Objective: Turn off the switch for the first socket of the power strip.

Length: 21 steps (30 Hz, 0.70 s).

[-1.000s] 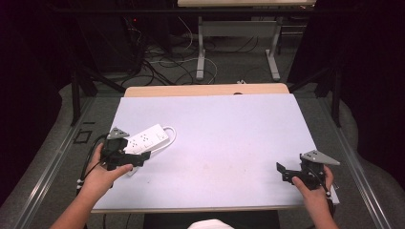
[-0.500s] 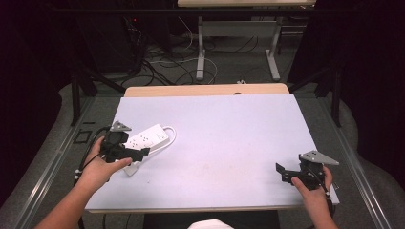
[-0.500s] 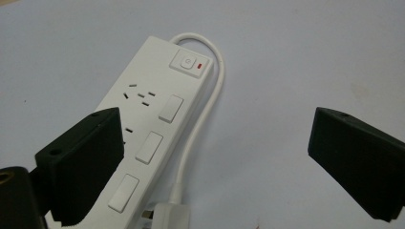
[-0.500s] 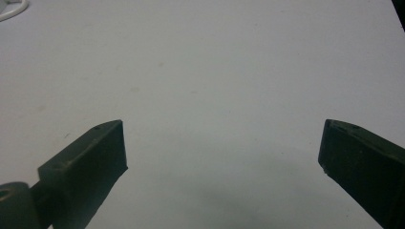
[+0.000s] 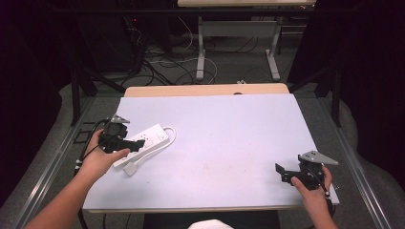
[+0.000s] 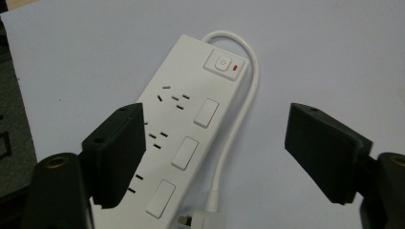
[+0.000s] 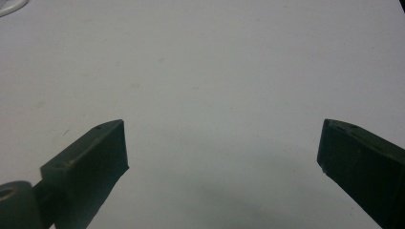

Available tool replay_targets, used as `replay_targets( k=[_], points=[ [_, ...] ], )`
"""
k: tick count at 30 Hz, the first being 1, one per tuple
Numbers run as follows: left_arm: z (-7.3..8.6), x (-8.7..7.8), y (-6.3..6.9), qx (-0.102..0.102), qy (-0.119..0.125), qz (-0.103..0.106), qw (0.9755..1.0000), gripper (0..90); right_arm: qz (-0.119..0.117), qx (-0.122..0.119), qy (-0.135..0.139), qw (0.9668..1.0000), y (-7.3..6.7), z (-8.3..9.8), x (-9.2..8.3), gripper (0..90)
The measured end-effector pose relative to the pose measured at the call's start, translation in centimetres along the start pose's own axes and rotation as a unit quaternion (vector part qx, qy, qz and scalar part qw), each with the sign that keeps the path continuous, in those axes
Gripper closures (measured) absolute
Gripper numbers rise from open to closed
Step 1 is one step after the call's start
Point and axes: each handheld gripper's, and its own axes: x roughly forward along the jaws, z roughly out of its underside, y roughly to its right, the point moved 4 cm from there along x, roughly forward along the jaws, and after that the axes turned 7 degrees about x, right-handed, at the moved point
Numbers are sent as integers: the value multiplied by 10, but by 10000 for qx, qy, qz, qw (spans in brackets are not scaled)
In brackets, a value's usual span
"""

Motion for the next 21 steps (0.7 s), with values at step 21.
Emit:
replay_targets(
  k=[21],
  points=[
    [-4, 28, -19, -81, -324, 12, 9994, 398, -22, -16, -49, 10000, 0, 1, 1, 39]
  ],
)
